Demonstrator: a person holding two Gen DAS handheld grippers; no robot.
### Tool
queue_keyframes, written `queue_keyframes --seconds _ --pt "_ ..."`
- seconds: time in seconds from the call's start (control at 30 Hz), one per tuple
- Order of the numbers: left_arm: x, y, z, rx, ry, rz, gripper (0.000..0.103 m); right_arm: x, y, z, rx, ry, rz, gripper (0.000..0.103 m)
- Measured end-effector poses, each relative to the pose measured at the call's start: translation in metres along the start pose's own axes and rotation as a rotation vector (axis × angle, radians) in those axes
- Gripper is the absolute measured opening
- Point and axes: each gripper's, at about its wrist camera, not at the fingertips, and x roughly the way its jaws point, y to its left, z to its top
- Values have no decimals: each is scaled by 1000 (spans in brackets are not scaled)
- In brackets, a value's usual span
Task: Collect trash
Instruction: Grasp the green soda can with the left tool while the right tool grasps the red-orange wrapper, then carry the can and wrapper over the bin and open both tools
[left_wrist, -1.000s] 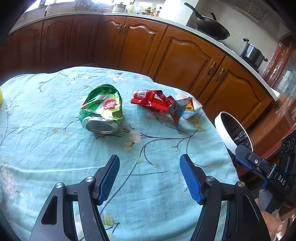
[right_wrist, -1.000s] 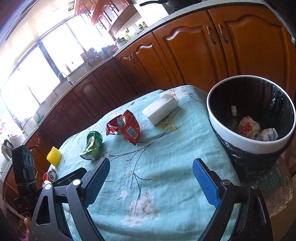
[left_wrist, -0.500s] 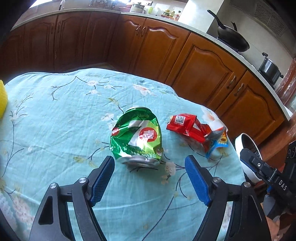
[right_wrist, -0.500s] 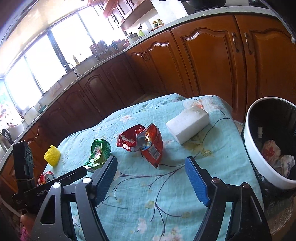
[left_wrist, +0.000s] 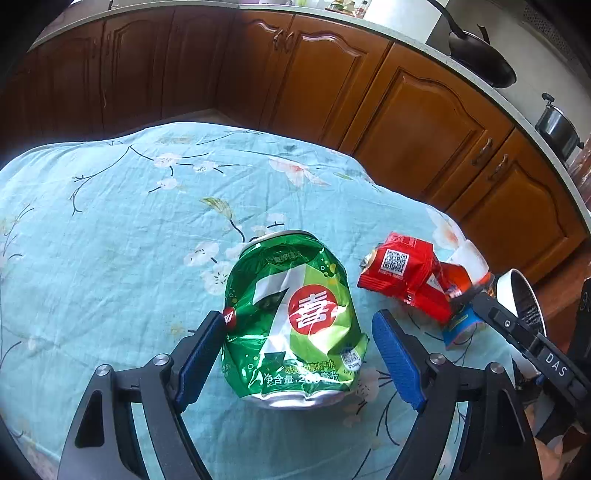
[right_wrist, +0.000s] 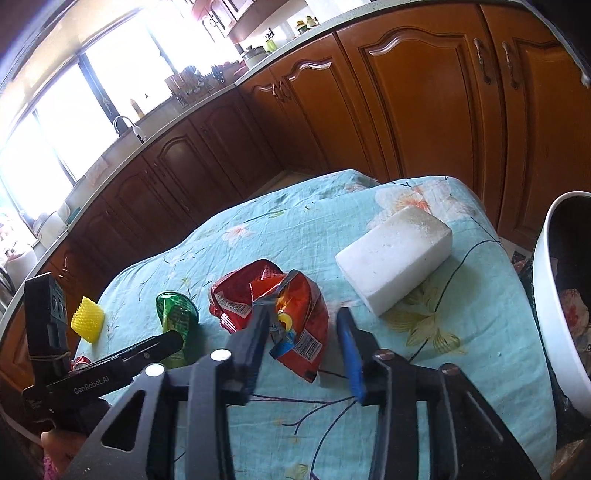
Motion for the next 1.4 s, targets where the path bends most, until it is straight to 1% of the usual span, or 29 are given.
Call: queue_keyframes --seconds 0.03,0.07,0.1,0.13,0.2,0.27,0.3,0.37,0.53,0.67,0.77,0.83,0.97,1.1,1.13,1.2,1.27,1.4 --pt "1 -2 0 7 -1 13 79 -2 -1 0 2 -4 3 17" --pt "2 -3 -1 13 -3 21 75 -4 0 -1 -1 -9 1 14" --pt "1 -4 -1 21 -11 21 70 -7 0 -1 -4 -15 1 13" --pt "0 -7 -1 32 -18 13 65 -11 0 -2 -8 -21 2 8" --pt "-6 -13 -5 67 -36 10 47 -17 0 -5 -9 -28 3 7" --pt "-14 -22 -9 118 -56 27 39 -24 -1 -8 -6 -34 10 6" --pt "-16 -26 -10 139 -62 31 38 -27 -2 -10 -5 -35 12 6" --pt "-19 -29 -14 147 -56 6 37 -35 -3 -15 -3 -40 18 6" --pt "-37 -24 -27 145 -71 -24 34 -53 -4 -25 10 -53 39 6" --pt "-61 -21 -35 118 -84 -93 32 -65 -5 -32 15 -57 53 6" --pt "-72 -26 -43 133 -93 -115 31 -71 -3 -38 15 -57 59 6" --pt "-78 -32 -50 142 -90 -142 31 -76 -3 -42 15 -56 65 6" --pt "-90 -42 -65 145 -69 -240 31 -87 -6 -51 22 -57 70 6" --pt "-90 -40 -71 106 -31 -326 30 -97 -11 -59 37 -56 65 6" --pt "-91 -41 -73 110 -30 -327 29 -99 -13 -61 41 -58 61 6" --pt "-89 -44 -75 148 -33 -292 28 -103 -18 -64 50 -60 53 6" --pt "-84 -50 -79 176 -16 -277 28 -106 -22 -66 59 -61 47 6" --pt "-82 -61 -88 243 -12 -234 31 -110 -28 -71 74 -64 38 6"
